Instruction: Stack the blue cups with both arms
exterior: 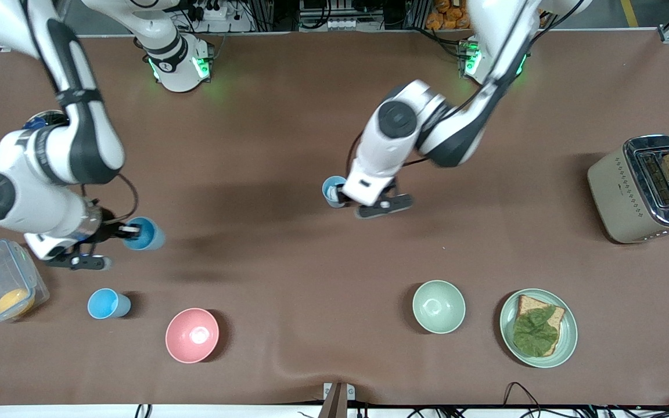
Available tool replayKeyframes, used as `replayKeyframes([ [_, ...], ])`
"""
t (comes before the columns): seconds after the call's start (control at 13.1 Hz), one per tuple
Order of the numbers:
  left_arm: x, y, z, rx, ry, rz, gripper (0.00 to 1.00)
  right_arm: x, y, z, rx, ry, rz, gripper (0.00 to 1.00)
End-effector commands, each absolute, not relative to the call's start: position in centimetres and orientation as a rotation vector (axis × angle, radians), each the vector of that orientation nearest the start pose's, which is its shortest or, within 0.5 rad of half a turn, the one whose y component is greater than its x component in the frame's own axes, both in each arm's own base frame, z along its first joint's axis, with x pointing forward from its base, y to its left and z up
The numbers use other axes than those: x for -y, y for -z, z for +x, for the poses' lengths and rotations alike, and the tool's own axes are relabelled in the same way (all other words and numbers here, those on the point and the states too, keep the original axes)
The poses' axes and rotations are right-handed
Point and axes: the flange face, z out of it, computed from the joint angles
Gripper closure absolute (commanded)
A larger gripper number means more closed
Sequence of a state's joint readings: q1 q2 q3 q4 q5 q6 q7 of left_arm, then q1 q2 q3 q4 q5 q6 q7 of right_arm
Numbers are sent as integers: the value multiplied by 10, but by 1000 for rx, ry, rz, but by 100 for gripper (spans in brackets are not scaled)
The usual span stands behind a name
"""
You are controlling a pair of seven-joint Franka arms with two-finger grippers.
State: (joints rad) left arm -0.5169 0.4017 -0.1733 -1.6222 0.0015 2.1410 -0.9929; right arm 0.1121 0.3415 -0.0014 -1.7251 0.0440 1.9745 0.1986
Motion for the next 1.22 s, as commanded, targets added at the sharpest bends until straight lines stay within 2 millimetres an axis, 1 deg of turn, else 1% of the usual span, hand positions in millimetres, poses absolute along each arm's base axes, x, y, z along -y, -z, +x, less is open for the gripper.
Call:
replayKeyframes([
  [0.0,333,-509,552,626,135,-3160,0,-171,-405,606,-302,-150,-3064,100],
  [0.08,294,-526,564,619,129,-3140,0,-216,-408,593,-365,-149,-3049,100],
  [0.15,260,-543,572,567,136,-3138,0,-259,-409,578,-434,-145,-3025,100],
  [0.23,218,-551,582,476,115,-3133,0,-295,-409,564,-493,-131,-3008,100],
  [0.31,178,-561,589,367,89,-3129,0,-328,-405,547,-537,-137,-3006,100],
  [0.38,150,-563,593,282,52,-3125,0,-357,-400,530,-570,-138,-3003,100],
  [0.46,133,-564,592,258,16,-3111,0,-379,-396,515,-598,-142,-3002,100],
  [0.53,121,-569,589,256,4,-3089,0,-406,-391,496,-622,-152,-3005,100],
  [0.61,115,-573,586,221,3,-3054,0,-425,-385,484,-656,-144,-2997,100],
  [0.69,107,-580,581,156,13,-3019,0,-441,-374,478,-702,-119,-2971,100],
  [0.76,100,-580,581,137,8,-3018,0,-451,-366,474,-727,-103,-2953,100],
  [0.84,92,-582,581,156,6,-3019,0,-458,-356,472,-728,-98,-2951,100],
  [0.92,92,-582,577,147,0,-3020,0,-459,-347,474,-733,-92,-2947,100],
  [0.99,94,-586,572,129,14,-3020,0,-460,-340,476,-748,-88,-2942,100],
  [1.07,91,-588,574,109,24,-3020,0,-462,-337,476,-766,-82,-2932,100],
  [1.14,87,-588,575,86,27,-3025,0,-462,-329,477,-771,-80,-2931,100],
])
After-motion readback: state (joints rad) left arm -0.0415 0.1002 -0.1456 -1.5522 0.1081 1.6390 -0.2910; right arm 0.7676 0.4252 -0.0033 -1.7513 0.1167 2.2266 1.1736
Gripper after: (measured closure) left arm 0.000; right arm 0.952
